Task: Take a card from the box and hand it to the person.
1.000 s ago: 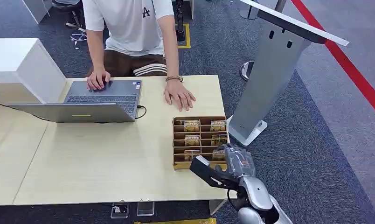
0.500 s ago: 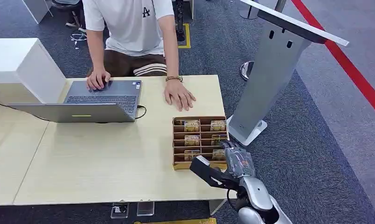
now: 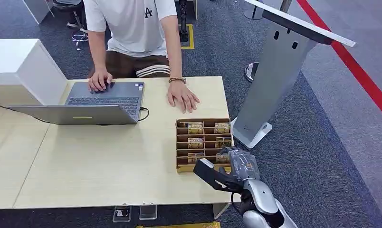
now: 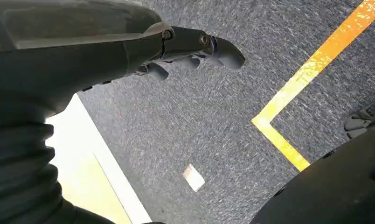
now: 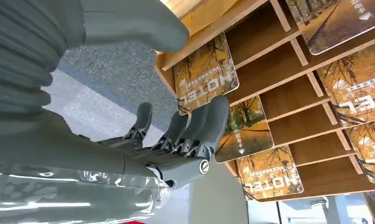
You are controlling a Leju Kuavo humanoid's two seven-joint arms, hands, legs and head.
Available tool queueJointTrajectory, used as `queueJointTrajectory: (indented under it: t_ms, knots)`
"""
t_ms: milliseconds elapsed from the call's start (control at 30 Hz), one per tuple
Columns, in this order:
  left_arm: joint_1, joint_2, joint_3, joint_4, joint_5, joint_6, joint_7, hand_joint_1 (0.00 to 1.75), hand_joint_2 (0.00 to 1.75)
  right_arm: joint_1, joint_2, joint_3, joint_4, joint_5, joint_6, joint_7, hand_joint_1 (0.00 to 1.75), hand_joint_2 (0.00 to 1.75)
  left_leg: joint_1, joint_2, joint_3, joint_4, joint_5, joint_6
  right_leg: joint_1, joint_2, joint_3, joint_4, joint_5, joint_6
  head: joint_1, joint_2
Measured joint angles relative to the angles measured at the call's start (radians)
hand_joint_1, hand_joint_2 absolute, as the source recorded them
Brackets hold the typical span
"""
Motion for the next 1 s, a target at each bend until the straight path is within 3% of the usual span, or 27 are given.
queueJointTrajectory:
  t_ms: [333, 433, 467, 500, 533, 700, 833, 967, 1000]
  knots:
    - [0.0, 0.0, -0.006, 0.0, -0.004, 0.0, 0.0, 0.0, 1.75, -0.003, 0.0, 0.0, 0.003, -0.004, 0.0, -0.003, 0.82, 1.75, 0.0, 0.0, 0.0, 0.0, 0.0, 0.0, 0.0, 0.0, 0.0, 0.0, 0.0, 0.0, 0.0, 0.0]
    - [-0.001, 0.0, -0.011, 0.0, -0.01, 0.0, 0.0, 0.0, 1.75, -0.004, 0.0, 0.0, 0.003, -0.007, 0.0, -0.003, 1.03, 1.75, 0.0, 0.0, 0.0, 0.0, 0.0, 0.0, 0.0, 0.0, 0.0, 0.0, 0.0, 0.0, 0.0, 0.0]
    - [-0.001, 0.0, -0.012, 0.0, -0.012, -0.001, 0.0, 0.0, 1.75, -0.004, 0.0, 0.0, 0.003, -0.008, 0.0, -0.004, 1.03, 1.75, 0.0, 0.0, 0.0, 0.0, 0.0, 0.0, 0.0, 0.0, 0.0, 0.0, 0.0, 0.0, 0.0, 0.0]
    - [-0.001, 0.0, -0.012, 0.0, -0.013, -0.001, 0.0, 0.0, 1.75, -0.005, 0.0, 0.0, 0.003, -0.01, 0.0, -0.005, 1.27, 1.75, 0.0, 0.0, 0.0, 0.0, 0.0, 0.0, 0.0, 0.0, 0.0, 0.0, 0.0, 0.0, -0.001, 0.0]
    - [-0.001, 0.0, -0.012, 0.0, -0.015, -0.001, 0.0, 0.0, 1.75, -0.006, 0.0, 0.0, 0.003, -0.013, 0.0, -0.005, 1.38, 1.75, 0.0, 0.0, 0.0, 0.0, 0.0, 0.0, 0.0, 0.0, 0.0, 0.0, 0.0, 0.0, 0.0, 0.0]
    - [-0.002, 0.0, -0.013, 0.0, -0.018, -0.002, 0.0, 0.0, 1.75, -0.008, 0.0, 0.0, 0.003, -0.021, 0.0, -0.007, 1.52, 1.75, 0.0, 0.0, 0.0, 0.0, 0.0, 0.0, 0.0, 0.0, 0.0, 0.0, 0.0, 0.0, 0.0, 0.0]
    - [-0.002, 0.0, -0.013, 0.0, -0.021, -0.001, 0.0, 0.0, 1.75, -0.009, 0.0, 0.0, 0.003, -0.029, 0.0, -0.008, 1.34, 1.75, 0.0, 0.0, 0.0, 0.0, 0.0, 0.0, 0.0, 0.0, 0.0, 0.0, 0.0, 0.0, -0.001, 0.0]
    - [-0.002, 0.0, -0.013, 0.0, -0.023, 0.0, 0.0, 0.0, 1.75, -0.009, 0.0, 0.0, 0.003, -0.035, 0.0, -0.009, 1.33, 1.75, 0.0, 0.0, 0.0, 0.0, 0.0, 0.0, 0.0, 0.0, 0.0, 0.0, 0.0, 0.0, 0.0, 0.0]
    - [-0.002, 0.0, -0.013, 0.0, -0.023, 0.0, 0.0, 0.0, 1.75, -0.009, 0.0, 0.0, 0.003, -0.035, 0.0, -0.009, 1.24, 1.75, 0.0, 0.0, 0.0, 0.0, 0.0, 0.0, 0.0, 0.0, 0.0, 0.0, 0.0, 0.0, -0.001, 0.0]
